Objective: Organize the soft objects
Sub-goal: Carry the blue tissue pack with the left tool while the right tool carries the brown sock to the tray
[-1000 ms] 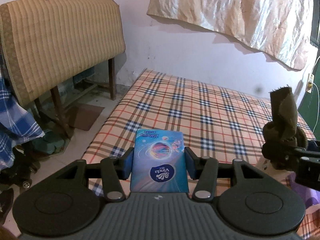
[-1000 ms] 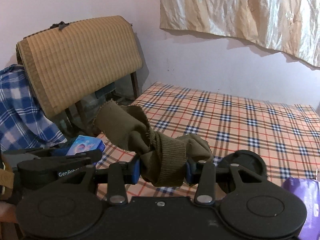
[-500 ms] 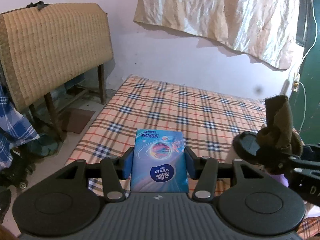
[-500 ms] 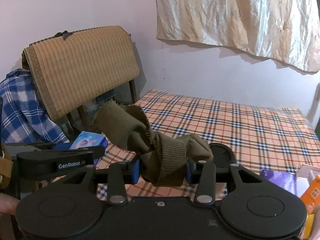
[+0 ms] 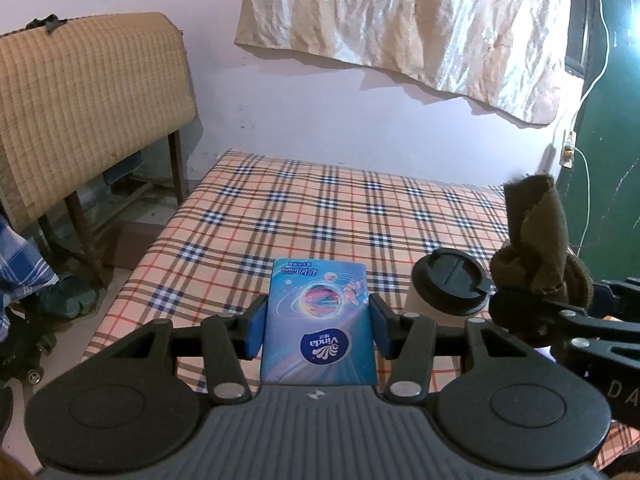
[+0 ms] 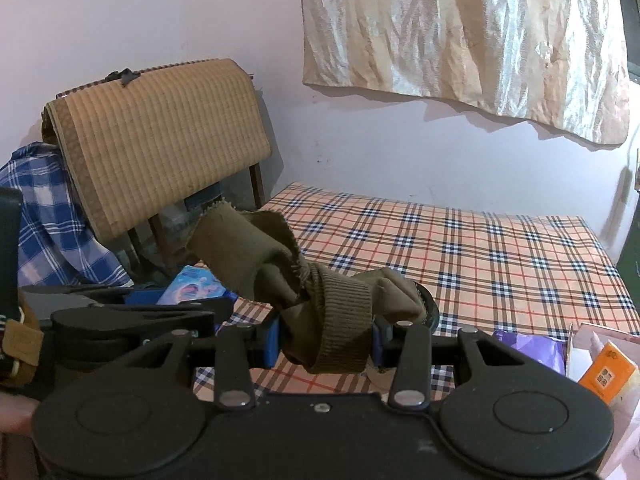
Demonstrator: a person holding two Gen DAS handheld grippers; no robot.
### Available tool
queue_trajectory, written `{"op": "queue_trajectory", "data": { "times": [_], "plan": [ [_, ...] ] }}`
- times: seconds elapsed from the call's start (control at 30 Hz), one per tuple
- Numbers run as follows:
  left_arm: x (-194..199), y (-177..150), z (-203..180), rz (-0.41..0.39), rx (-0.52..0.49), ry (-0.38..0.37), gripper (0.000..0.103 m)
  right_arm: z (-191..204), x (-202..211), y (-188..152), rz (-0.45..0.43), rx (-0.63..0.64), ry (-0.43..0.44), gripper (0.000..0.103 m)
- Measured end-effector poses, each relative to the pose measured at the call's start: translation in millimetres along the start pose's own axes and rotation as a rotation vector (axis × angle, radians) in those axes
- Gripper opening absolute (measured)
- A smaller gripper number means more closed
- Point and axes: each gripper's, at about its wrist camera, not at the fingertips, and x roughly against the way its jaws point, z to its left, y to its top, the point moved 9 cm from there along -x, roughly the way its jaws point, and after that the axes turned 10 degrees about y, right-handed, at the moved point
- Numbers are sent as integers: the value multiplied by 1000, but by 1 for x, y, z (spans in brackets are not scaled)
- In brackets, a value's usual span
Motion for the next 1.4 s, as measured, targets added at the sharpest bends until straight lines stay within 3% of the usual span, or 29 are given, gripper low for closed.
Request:
{"op": "queue_trajectory", "data": {
  "times": [1.4],
  "plan": [
    [7,-13,-104,16,-117,-159,53,-76,56,-17,-31,-98,-134,51]
  ]
}}
